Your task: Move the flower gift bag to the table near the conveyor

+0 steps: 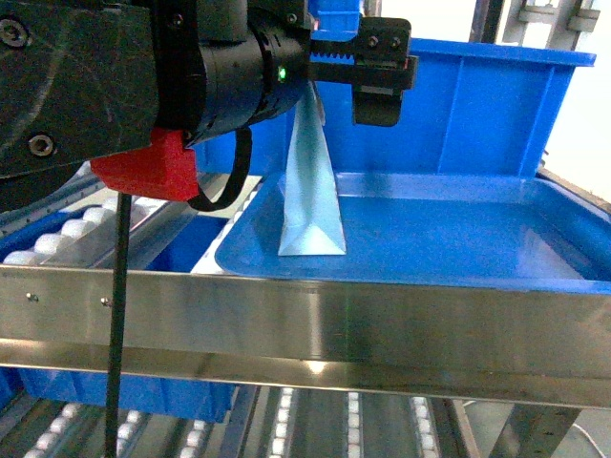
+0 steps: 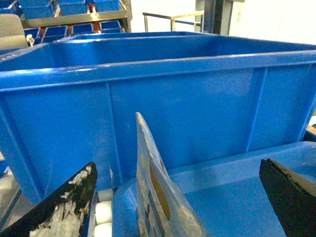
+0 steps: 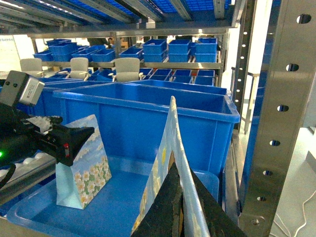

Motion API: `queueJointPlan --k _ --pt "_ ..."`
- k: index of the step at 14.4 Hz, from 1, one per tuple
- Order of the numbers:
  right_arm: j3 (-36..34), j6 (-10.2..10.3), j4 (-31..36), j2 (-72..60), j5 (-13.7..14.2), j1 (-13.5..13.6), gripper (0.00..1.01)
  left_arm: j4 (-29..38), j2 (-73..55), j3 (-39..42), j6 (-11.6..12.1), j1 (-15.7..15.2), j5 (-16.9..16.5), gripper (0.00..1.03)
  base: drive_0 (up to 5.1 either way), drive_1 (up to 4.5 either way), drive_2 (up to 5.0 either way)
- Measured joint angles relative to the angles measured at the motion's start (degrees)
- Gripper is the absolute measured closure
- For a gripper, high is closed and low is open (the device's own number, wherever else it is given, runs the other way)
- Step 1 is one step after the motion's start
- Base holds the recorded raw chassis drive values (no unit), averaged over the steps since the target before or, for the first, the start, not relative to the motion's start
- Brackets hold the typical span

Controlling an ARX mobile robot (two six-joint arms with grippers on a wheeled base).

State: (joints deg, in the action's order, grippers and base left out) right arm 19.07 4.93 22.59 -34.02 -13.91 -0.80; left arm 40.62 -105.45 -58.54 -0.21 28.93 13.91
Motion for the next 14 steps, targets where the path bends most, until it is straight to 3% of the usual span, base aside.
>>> queueJointPlan --k 3,4,12,14 --pt "0.0 0.0 0.0 0.0 0.0 0.0 0.99 -0.3 -0.7 -0.7 -0.3 0.0 0.3 0.05 0.0 0.00 0.0" --pt "0.0 0.0 0.0 0.0 0.0 0.0 0.99 -0.5 -1.0 -1.1 -0.9 0.0 1.0 0.12 0.0 0.00 0.0" --pt "0.0 0.0 0.0 0.0 0.0 0.0 0.99 -2.1 -1.1 -1.6 -2.1 1.4 4.6 1.02 0.0 0.00 0.0" --pt "0.0 0.0 0.0 0.0 0.0 0.0 0.99 -1.5 -0.9 -1.0 -1.5 1.7 6.6 1.01 0.0 0.00 0.0"
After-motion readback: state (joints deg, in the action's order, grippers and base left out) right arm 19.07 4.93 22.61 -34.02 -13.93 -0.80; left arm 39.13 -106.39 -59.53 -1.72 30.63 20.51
